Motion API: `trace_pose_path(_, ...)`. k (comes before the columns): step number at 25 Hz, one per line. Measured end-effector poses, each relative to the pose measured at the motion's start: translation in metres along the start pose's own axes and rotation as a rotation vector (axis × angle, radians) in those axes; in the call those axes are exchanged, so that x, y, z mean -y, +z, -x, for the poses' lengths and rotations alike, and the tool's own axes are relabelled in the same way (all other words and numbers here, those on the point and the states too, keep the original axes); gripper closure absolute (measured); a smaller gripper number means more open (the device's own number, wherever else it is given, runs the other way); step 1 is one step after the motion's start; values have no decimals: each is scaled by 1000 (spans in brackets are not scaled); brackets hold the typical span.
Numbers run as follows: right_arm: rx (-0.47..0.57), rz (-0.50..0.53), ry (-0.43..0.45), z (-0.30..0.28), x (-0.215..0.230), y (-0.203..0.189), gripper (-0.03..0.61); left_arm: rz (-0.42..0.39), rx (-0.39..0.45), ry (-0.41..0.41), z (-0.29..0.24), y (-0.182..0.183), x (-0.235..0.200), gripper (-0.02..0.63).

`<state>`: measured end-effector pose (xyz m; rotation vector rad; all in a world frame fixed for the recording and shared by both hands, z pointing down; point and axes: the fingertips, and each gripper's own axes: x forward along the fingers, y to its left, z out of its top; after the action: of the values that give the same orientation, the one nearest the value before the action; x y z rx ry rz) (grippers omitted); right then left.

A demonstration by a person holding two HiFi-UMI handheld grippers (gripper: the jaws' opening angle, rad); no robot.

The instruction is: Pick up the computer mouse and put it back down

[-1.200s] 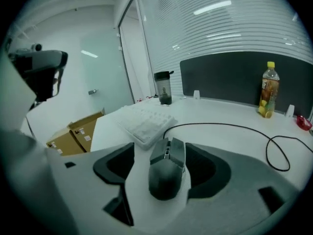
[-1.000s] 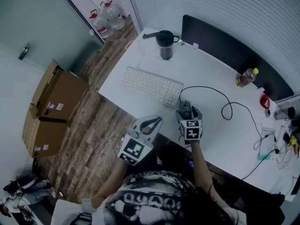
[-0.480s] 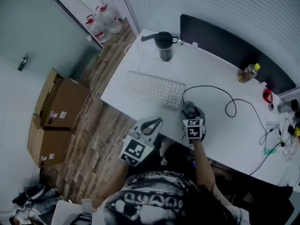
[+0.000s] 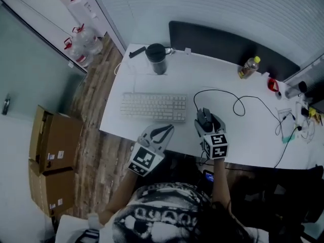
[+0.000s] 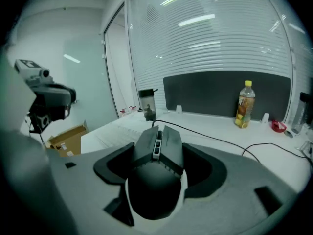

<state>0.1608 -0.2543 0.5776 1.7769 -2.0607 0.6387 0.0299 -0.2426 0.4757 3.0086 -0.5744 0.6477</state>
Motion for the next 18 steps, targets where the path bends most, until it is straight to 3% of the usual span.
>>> trace_pose_path(8,107,-80,-125,62,-6,34,278,-66,29,-175,-16,4,-1,607)
trace_pose_path(18,133,-179,-291,101,-16,17,278,-130,44,-388,-26,3,25,607)
